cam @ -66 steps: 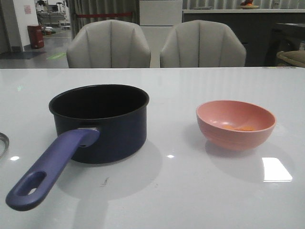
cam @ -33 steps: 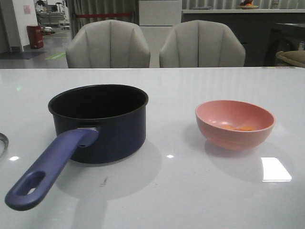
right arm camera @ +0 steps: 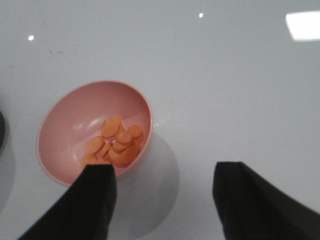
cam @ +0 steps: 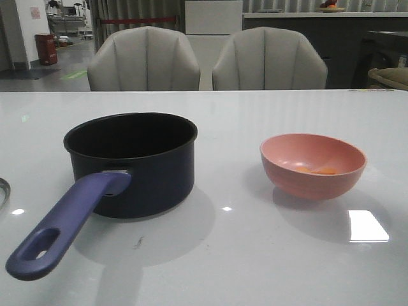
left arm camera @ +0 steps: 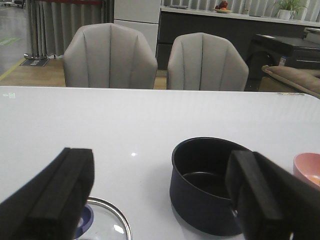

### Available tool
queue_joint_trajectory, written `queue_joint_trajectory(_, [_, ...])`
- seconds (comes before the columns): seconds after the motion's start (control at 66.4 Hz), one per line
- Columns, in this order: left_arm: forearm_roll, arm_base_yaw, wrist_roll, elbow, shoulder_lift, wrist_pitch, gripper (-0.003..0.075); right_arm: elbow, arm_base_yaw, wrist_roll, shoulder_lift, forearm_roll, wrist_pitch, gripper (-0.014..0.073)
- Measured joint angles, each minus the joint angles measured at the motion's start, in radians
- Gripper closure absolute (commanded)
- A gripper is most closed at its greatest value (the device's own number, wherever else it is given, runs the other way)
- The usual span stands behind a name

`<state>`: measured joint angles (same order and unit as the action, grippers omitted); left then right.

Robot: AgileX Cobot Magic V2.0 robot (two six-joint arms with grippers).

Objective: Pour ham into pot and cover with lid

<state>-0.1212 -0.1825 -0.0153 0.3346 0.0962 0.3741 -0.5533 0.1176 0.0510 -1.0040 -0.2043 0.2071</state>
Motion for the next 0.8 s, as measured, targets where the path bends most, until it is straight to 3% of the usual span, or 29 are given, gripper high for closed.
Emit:
queue_joint_trajectory(0.467, [0.000, 0.000, 0.000, 0.000, 0.000, 0.000, 0.0148, -0.387, 0.000, 0.000, -0.621, -0.053, 0.125, 0.0073])
queue_joint_trajectory(0.572, [0.000, 0.000, 0.000, 0.000, 0.000, 0.000, 0.0148, -0.439, 0.008, 0.000, -0.697, -0.053, 0.137, 0.0179])
queue_joint_trajectory(0.723, [0.000, 0.000, 0.000, -0.002, 0.000, 0.000, 0.0148, -0.490, 0.038, 0.000, -0.773, -0.053, 0.143, 0.0407])
queue_joint_trajectory(0.798, [0.000, 0.000, 0.000, -0.002, 0.000, 0.000, 0.0148, -0.504, 0.056, 0.000, -0.797, -0.053, 0.142, 0.0463])
